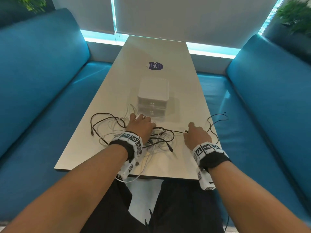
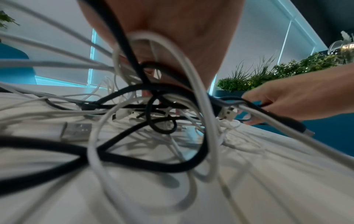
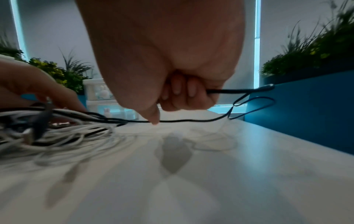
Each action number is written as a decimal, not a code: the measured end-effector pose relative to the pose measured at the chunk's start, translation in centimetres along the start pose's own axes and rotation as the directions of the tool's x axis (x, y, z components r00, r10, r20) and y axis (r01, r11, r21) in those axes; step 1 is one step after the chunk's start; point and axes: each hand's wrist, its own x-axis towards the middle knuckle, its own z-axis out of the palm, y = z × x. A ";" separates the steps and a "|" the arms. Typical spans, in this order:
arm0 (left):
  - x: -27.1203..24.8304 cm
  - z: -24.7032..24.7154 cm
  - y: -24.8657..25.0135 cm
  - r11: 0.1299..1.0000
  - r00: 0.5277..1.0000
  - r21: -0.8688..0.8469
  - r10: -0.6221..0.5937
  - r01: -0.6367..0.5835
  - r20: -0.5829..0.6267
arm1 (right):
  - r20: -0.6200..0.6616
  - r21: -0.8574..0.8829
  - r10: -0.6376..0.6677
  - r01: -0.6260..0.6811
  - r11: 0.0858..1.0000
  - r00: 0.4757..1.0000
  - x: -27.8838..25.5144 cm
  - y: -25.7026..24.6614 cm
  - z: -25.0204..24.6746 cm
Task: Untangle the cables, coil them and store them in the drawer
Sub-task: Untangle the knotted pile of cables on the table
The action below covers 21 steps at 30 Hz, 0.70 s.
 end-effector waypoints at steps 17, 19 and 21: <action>-0.5 0.5 -0.5 1.000 1.000 -0.011 0.001 -0.001 -0.007 | 0.046 0.101 -0.220 0.215 0.971 0.974 0.2 -3.8 0.7; -0.7 0.7 -1.0 1.000 1.000 -0.005 -0.011 0.011 0.001 | 0.050 0.057 -0.138 0.136 0.989 0.989 0.7 -2.3 0.3; -0.7 0.7 -1.2 1.000 1.000 -0.018 -0.022 0.022 0.010 | 0.052 0.005 -0.050 0.050 0.999 0.997 0.9 -0.4 -0.2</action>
